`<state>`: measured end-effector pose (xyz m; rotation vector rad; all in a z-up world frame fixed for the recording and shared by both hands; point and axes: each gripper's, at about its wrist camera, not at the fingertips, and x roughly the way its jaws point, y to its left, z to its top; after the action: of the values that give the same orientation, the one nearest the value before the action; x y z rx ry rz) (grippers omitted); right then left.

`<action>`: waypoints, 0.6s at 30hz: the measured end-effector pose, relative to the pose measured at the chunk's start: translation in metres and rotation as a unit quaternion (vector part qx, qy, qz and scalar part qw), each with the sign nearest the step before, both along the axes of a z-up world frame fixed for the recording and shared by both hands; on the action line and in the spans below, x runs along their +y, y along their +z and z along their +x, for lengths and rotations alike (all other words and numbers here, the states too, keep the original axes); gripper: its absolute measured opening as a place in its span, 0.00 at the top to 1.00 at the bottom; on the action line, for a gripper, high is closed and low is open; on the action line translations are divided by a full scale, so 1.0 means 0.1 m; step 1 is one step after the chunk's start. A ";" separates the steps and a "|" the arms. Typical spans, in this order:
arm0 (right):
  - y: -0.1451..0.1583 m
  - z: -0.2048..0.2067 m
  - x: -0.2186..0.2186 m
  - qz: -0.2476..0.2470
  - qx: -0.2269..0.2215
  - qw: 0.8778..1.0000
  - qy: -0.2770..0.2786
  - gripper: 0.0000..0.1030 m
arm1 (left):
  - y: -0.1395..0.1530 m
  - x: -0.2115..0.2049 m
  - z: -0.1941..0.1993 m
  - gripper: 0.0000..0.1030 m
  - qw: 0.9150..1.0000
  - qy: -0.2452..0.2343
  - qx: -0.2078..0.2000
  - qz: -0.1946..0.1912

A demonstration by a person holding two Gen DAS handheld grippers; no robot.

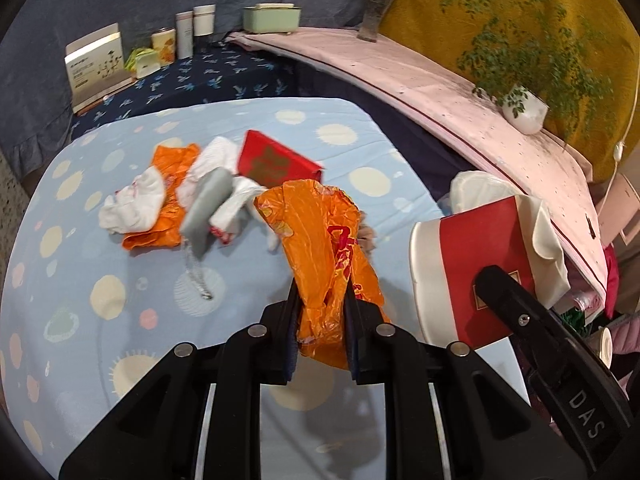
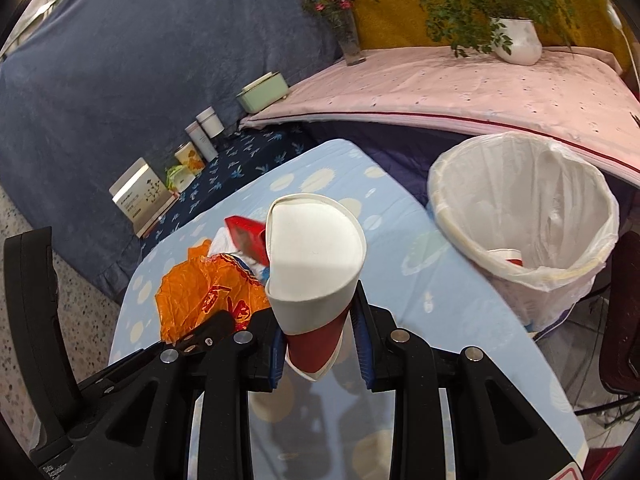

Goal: Collect trash
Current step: 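Carry bag and cup over the wastebasket and open both tools to drop them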

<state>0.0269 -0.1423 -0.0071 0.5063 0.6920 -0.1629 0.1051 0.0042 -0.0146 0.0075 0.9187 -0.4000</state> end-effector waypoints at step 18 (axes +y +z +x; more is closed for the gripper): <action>-0.01 -0.41 -1.03 0.005 -0.013 0.995 -0.097 0.73 | 0.16 -1.10 -0.14 0.83 0.995 -0.103 -0.019 -0.001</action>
<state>-0.0137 -0.2453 -0.0082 0.5846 0.6173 -0.3344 0.0911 -0.1056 0.0012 0.1087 0.8829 -0.5898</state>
